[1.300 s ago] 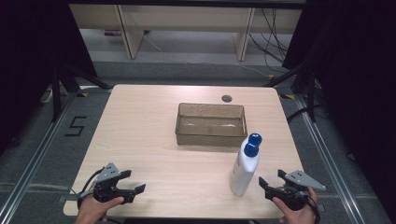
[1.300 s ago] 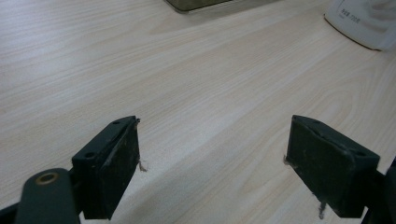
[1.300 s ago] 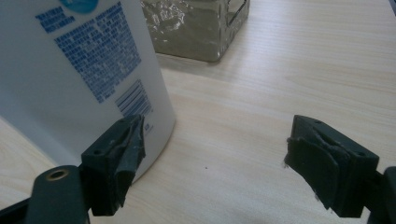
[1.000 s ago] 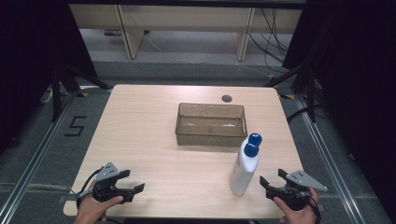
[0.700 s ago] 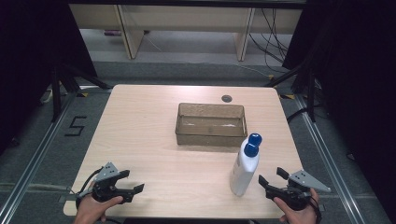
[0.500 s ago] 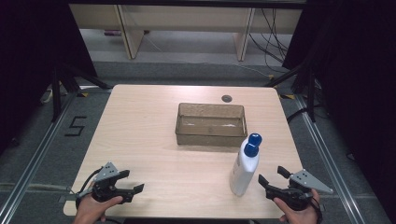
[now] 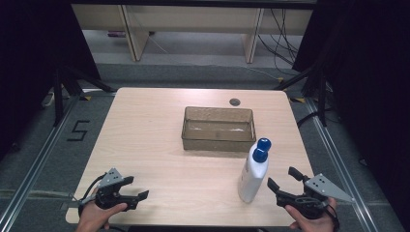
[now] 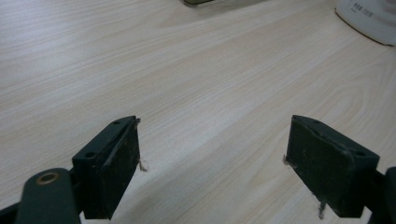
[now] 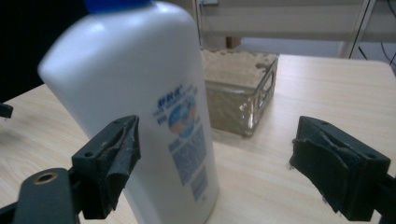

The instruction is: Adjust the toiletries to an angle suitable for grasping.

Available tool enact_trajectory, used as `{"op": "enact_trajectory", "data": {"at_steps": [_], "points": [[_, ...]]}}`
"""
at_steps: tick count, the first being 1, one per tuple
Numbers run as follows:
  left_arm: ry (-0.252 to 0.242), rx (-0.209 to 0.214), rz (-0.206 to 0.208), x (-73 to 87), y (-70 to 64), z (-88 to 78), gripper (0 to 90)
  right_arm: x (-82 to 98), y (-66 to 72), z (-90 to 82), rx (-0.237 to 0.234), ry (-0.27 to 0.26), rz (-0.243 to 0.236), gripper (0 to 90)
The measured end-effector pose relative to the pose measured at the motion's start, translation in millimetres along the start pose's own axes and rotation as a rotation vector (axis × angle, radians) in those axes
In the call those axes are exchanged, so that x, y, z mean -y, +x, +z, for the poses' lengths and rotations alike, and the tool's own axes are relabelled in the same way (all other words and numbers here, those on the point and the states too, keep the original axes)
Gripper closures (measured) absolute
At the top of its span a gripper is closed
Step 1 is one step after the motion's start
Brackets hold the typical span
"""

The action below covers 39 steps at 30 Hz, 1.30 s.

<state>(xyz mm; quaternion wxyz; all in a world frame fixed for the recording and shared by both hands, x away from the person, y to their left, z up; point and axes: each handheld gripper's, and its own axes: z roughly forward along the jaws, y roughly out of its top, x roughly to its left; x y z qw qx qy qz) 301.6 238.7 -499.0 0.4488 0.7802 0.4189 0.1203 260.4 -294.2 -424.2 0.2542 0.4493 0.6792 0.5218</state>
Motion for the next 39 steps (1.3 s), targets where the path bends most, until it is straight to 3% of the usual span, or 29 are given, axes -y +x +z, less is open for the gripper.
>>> {"op": "enact_trajectory", "data": {"at_steps": [3, 5, 9, 10, 12, 13, 19, 20, 21, 22, 24, 26, 28, 35, 39], "points": [[0.017, -0.002, -0.005, -0.2, 1.1, -1.3, 16.8, -5.4, 3.5, -4.1, -0.009, -0.003, -0.004, 15.5], [0.012, -0.002, -0.002, -0.4, 1.0, -1.9, 16.9, -12.4, 9.0, -5.9, -0.022, -0.045, -0.029, 15.5], [0.006, -0.006, -0.004, 0.4, 0.9, -1.4, 17.2, -21.1, 15.9, -8.4, -0.038, -0.061, -0.046, 17.0], [0.008, -0.006, -0.013, 0.1, 1.2, -1.2, 17.2, -27.6, 18.5, -9.5, -0.035, -0.060, -0.088, 25.6], [0.004, -0.012, -0.005, 0.3, 1.6, -1.4, 17.2, -30.9, 20.4, -9.7, -0.043, -0.059, -0.100, 26.8], [0.001, -0.012, -0.008, 0.2, 1.1, -1.2, 17.2, -36.8, 23.8, -8.1, -0.056, -0.086, -0.125, 26.4], [0.008, -0.001, -0.017, 0.2, 0.3, -0.5, 17.2, -46.4, 29.8, -6.2, -0.075, -0.099, -0.141, 26.3], [0.011, -0.005, -0.017, 0.5, 0.8, -0.4, 17.2, -48.7, 32.5, -6.4, -0.080, -0.080, -0.110, 26.6], [0.011, -0.005, -0.017, 0.5, 0.8, -0.4, 17.2, -48.7, 32.5, -6.4, -0.080, -0.080, -0.110, 26.6], [0.004, -0.006, -0.020, 0.6, 1.0, -0.2, 17.2, -51.4, 32.2, -4.4, -0.073, -0.094, -0.136, 27.7], [0.004, -0.005, -0.021, 0.5, 1.1, -0.4, 17.2, -52.6, 33.5, -3.4, -0.086, -0.087, -0.124, 27.8], [0.002, -0.004, -0.021, 0.4, 1.0, -0.4, 17.2, -55.8, 33.9, 0.6, -0.091, -0.109, -0.150, 28.3], [-0.009, -0.005, -0.021, 0.0, -0.1, -0.4, 17.2, -59.7, 37.2, 3.4, -0.094, -0.086, -0.131, 30.1], [-0.004, 0.004, -0.016, -0.7, 0.0, -1.9, 17.2, -66.8, 37.1, 12.2, -0.112, -0.102, -0.108, 33.2], [-0.003, 0.002, -0.014, -0.6, 0.8, -1.8, 17.2, -69.7, 37.5, 17.4, -0.108, -0.118, -0.138, 34.3]]}}
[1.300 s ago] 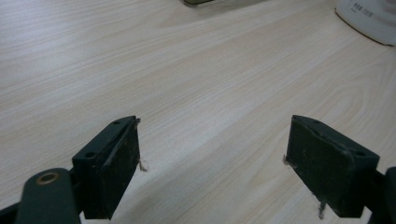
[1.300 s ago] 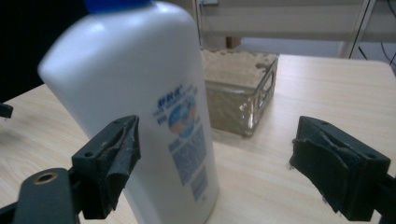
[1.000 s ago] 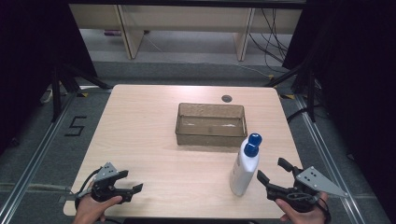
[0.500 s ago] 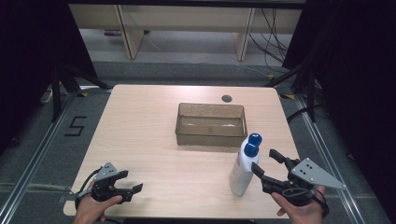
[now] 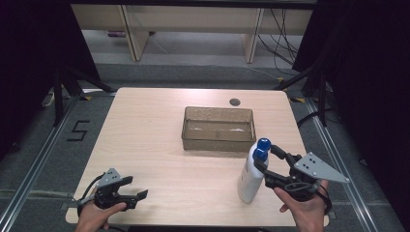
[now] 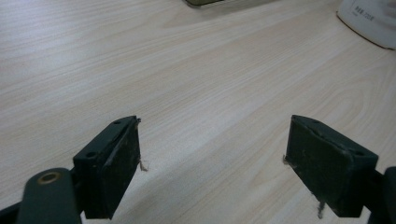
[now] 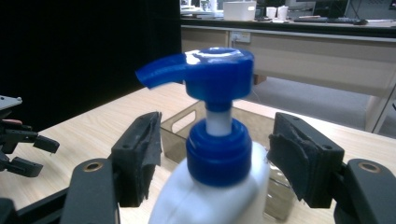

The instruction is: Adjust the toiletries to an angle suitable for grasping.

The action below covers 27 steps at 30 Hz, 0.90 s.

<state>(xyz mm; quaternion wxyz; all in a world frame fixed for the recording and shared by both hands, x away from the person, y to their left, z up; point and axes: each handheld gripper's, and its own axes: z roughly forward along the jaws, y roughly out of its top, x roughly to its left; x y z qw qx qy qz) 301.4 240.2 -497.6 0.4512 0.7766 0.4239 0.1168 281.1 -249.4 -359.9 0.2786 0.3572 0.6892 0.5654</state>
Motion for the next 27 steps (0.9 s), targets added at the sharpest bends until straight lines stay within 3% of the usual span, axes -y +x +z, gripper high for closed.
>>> {"op": "enact_trajectory", "data": {"at_steps": [3, 8, 9, 13, 16, 21, 26, 27], "points": [[-0.007, -0.004, -0.001, 0.9, 0.6, 0.4, 17.2, -2.4, -0.1, 6.8, -0.012, -0.017, -0.028, 34.8], [-0.006, -0.003, -0.017, 0.1, 0.0, -0.9, 17.2, -4.2, 2.6, 8.6, -0.015, 0.002, 0.011, 38.2], [-0.005, 0.002, -0.013, -0.1, 0.0, -1.0, 17.2, -4.8, -0.4, 9.7, -0.002, -0.016, -0.031, 40.2], [-0.011, 0.015, -0.024, -0.3, 0.0, -0.1, 17.2, -4.7, -4.3, 11.4, -0.005, -0.009, -0.028, 46.5], [-0.018, 0.024, -0.021, -2.0, 1.0, 0.6, 17.2, -4.5, -6.7, 11.7, -0.003, -0.016, -0.033, 49.1], [-0.014, 0.031, -0.012, -7.7, -0.5, 3.9, 17.2, -2.4, -8.7, 15.0, -0.040, -0.033, -0.032, 59.5], [0.003, 0.027, -0.009, -10.7, -3.0, 6.6, 17.3, -5.1, -6.7, 15.9, -0.037, -0.039, -0.041, 62.5], [-0.012, 0.031, -0.006, -10.7, -3.1, 7.4, 17.2, -5.9, -5.6, 15.4, -0.028, -0.034, -0.038, 62.9]]}}
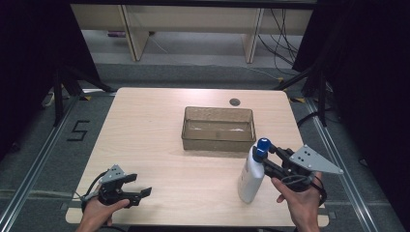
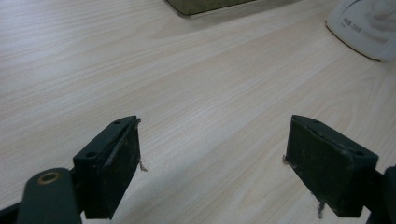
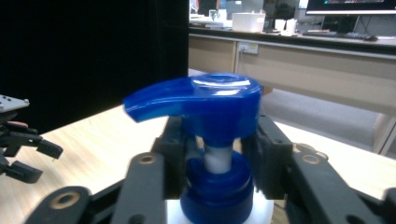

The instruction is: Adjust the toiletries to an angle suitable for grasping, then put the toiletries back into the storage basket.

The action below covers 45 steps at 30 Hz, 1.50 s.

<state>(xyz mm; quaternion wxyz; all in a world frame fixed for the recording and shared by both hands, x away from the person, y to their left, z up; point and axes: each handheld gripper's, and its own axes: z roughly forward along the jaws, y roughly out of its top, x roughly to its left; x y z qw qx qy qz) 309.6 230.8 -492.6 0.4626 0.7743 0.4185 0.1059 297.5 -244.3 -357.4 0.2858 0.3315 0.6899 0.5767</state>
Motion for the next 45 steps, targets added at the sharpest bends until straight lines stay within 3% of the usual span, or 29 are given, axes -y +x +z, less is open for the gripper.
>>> {"op": "enact_trajectory", "data": {"at_steps": [1, 6, 12, 14, 15, 17, 18, 23, 25, 26, 32, 38, 39, 45], "points": [[0.002, -0.001, -0.002, 0.1, -0.2, -0.3, 17.2, -0.9, 0.1, 0.2, 0.010, 0.005, -0.018, 63.0], [0.026, 0.003, 0.006, 1.0, -1.1, 0.2, 17.2, -0.2, 2.8, 0.8, 0.023, 0.000, -0.011, 63.3], [0.010, 0.008, 0.017, 3.5, -3.0, -2.4, 17.9, -0.8, 5.6, 2.0, 0.036, -0.003, -0.007, 63.4], [0.016, 0.002, 0.015, 3.3, -2.8, -3.0, 18.1, -0.9, 6.7, 1.7, 0.032, 0.008, 0.008, 63.4], [0.014, 0.003, 0.009, 4.2, -1.3, -3.2, 18.1, -0.6, 8.3, 1.1, 0.054, 0.011, 0.021, 63.4], [0.010, -0.006, 0.005, 4.9, -1.3, -3.3, 18.1, -0.4, 6.9, 2.5, 0.042, 0.006, 0.027, 63.6], [0.018, -0.011, 0.005, 5.6, -1.3, -4.7, 18.1, -0.7, 3.7, 3.7, 0.050, -0.009, -0.003, 64.3], [-0.004, -0.021, 0.001, 5.0, -3.5, -5.6, 18.9, -2.5, 1.2, 6.4, 0.051, -0.014, -0.019, 65.7], [-0.001, -0.027, 0.003, 6.4, -2.6, -5.4, 19.0, -4.1, 0.2, 7.3, 0.055, -0.023, -0.025, 65.9], [0.001, -0.023, -0.002, 7.8, -1.3, -6.1, 19.0, -7.0, 0.4, 6.6, 0.053, -0.022, 0.003, 66.0], [-0.007, -0.032, -0.020, 10.6, 0.7, -9.1, 19.2, -19.9, -5.9, 0.4, 0.068, -0.068, -0.003, 66.0], [-0.027, -0.035, -0.021, 10.0, 0.7, -10.6, 19.7, -30.0, -5.3, 0.5, 0.060, -0.078, 0.010, 66.1], [-0.026, -0.036, -0.021, 10.1, 0.9, -10.5, 19.7, -31.5, -7.1, 0.6, 0.071, -0.087, -0.015, 66.1], [-0.032, -0.043, -0.021, 10.5, 0.9, -10.0, 19.8, -36.0, -9.5, 4.1, 0.062, -0.097, 0.002, 66.1]]}}
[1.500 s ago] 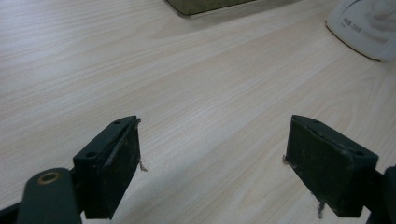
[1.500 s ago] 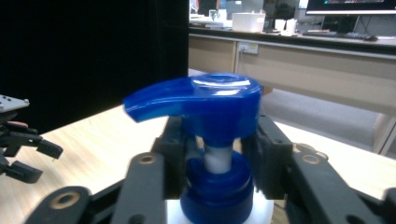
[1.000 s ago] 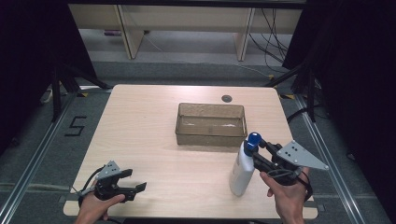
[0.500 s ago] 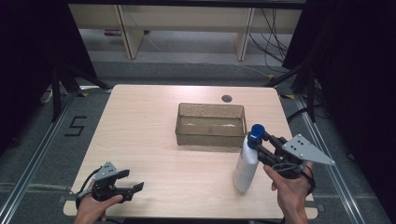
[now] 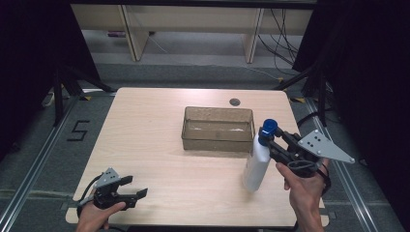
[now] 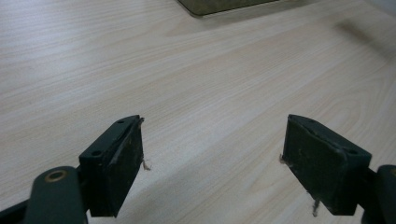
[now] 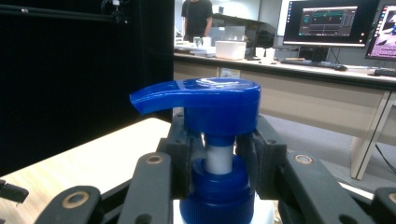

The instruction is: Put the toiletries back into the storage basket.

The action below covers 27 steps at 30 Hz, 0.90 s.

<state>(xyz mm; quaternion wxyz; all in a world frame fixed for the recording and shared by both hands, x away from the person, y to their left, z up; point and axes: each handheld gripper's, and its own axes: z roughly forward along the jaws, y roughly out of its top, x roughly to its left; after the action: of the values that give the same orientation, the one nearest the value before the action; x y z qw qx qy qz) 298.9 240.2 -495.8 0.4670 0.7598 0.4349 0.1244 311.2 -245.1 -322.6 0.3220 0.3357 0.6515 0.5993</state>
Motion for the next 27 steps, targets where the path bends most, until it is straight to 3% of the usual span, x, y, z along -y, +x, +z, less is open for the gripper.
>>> {"op": "enact_trajectory", "data": {"at_steps": [1, 2, 3, 4, 10, 12, 27], "points": [[0.009, 0.005, 0.003, -0.3, 0.4, -0.4, 19.8, -1.2, -0.5, 1.4, -0.008, 0.009, 0.024, 66.1], [0.009, 0.005, 0.003, -0.3, 0.4, -0.4, 19.8, -1.2, -0.5, 1.4, -0.008, 0.009, 0.024, 66.1], [0.011, 0.007, 0.003, -0.3, 0.3, -0.5, 19.8, -3.0, -3.9, 4.4, -0.004, -0.009, -0.011, 66.1], [0.011, 0.008, 0.004, -0.4, 0.2, -0.5, 19.8, -3.6, -3.1, 5.4, -0.007, -0.007, 0.009, 66.1], [0.008, 0.002, 0.000, 0.4, 0.0, 0.0, 19.8, -10.0, -10.2, 12.7, -0.011, -0.014, 0.027, 66.1], [0.006, 0.002, 0.001, 0.4, 0.0, 0.0, 19.8, -11.4, -13.0, 13.8, -0.010, -0.017, 0.004, 66.1], [0.025, 0.006, 0.002, 0.2, 0.9, -0.4, 20.0, -34.4, -30.4, 33.1, 0.036, -0.040, 0.013, 66.2]]}}
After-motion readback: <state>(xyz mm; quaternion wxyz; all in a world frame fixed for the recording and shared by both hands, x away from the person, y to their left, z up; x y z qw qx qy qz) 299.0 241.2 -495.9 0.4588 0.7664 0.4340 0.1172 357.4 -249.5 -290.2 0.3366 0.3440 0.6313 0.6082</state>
